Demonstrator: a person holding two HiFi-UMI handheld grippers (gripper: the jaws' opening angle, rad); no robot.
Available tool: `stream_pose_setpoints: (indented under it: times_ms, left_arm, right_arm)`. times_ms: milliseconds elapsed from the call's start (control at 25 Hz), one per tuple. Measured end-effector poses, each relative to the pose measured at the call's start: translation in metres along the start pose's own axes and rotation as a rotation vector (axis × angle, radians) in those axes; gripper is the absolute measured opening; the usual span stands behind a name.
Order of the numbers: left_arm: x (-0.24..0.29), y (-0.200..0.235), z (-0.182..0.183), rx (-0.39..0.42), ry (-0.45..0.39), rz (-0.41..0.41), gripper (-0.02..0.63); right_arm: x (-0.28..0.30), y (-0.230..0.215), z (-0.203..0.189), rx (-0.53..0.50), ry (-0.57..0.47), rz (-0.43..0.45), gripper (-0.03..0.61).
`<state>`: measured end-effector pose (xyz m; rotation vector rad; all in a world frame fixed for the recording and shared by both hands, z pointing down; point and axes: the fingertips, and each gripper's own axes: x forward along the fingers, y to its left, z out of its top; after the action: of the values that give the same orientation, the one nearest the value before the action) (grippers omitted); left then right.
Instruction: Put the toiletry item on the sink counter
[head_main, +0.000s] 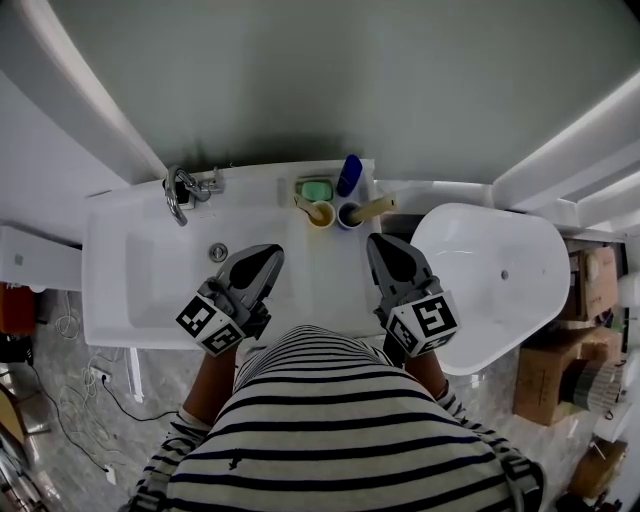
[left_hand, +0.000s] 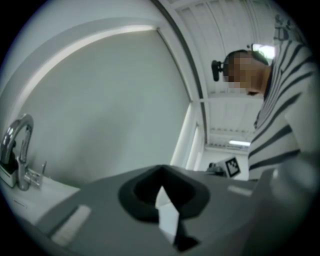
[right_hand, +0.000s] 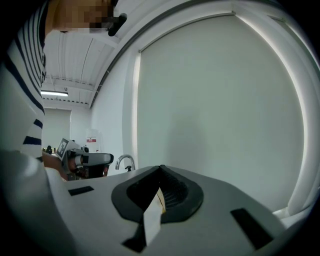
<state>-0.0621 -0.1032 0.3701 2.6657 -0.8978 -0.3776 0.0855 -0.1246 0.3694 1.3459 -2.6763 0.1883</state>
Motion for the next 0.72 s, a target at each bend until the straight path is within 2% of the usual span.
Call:
stream_pose_setpoints:
  times_ms: [160,360,560,720]
  left_arm:
    - [0.001,-0.006,-0.003,0.005,0.027,-0.013,0.006]
    - [0.007,-0.013,-0.002,0.060,0.062,-0.048,0.006]
    - [0.010,-0.018,-0.006,0.050,0.075,-0.072,0.006]
    - [0.009,-0.018,-0.009,0.038,0.082,-0.074,0.006]
  right_arm:
    - [-0.002,0.003,0.003,0.030,-0.041,0.022,0.008]
    - [0.002,0.008,0.009,0.004,-0.055,0.043,0.008]
    - [0.003,0.018,0.003,-0.048,-0.022,0.073,0.006]
    - [0.001,0.022,0.000,-0.036,-0.013,0.086,0.006]
